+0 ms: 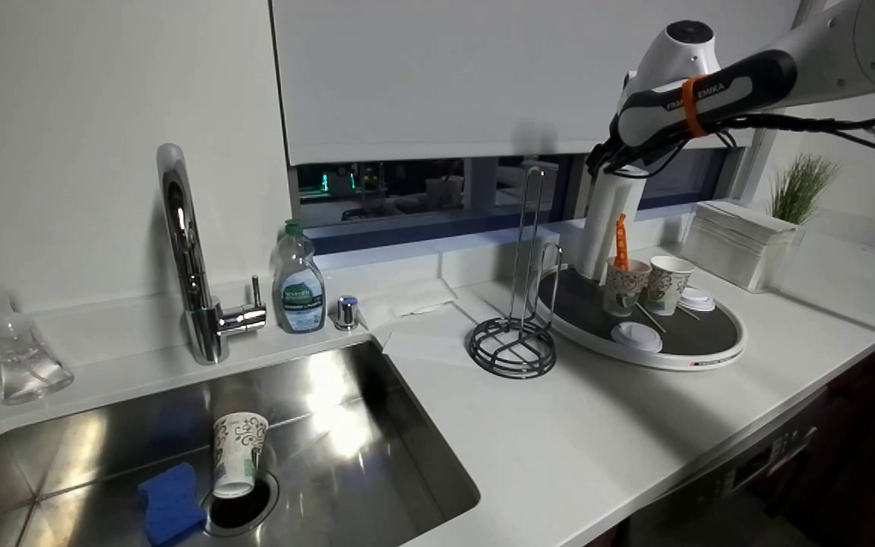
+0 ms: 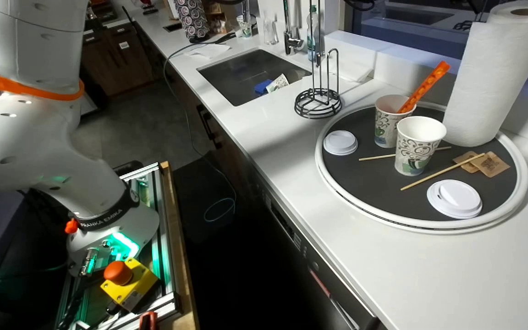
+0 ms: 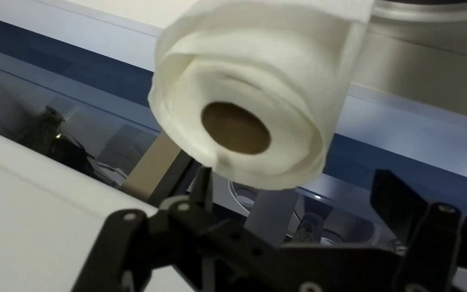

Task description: Pick up the kitchen paper and put it on the stand

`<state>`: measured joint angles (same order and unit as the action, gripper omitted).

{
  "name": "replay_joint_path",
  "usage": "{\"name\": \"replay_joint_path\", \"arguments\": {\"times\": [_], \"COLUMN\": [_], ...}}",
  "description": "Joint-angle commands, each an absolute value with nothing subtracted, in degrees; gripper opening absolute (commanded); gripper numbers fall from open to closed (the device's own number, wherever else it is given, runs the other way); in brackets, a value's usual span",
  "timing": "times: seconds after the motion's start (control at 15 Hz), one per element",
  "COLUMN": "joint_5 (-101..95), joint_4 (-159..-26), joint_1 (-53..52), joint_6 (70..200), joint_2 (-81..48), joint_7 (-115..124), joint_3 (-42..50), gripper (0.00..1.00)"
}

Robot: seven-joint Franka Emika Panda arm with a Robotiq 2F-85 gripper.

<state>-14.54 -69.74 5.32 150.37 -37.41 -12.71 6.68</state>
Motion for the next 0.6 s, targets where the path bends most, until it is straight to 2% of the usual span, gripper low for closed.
{"name": "replay_joint_path", "arguments": {"times": [0.0, 0.33, 0.47, 0.53], "joint_5": [-13.82, -13.87, -13.46, -13.65], "joint_4": [-67.68, -70.07, -70.3, -70.58], "joint_1": [5.39, 4.61, 4.72, 4.51], "joint_6": [148.33, 147.96, 147.43, 147.11], "joint_2": [-38.09, -35.97, -35.87, -35.7], "joint_7": [-11.59, -7.86, -7.15, -6.45], "joint_3": [6.61, 7.25, 6.98, 7.2], "gripper": [1.0, 1.0, 0.94, 0.81]}}
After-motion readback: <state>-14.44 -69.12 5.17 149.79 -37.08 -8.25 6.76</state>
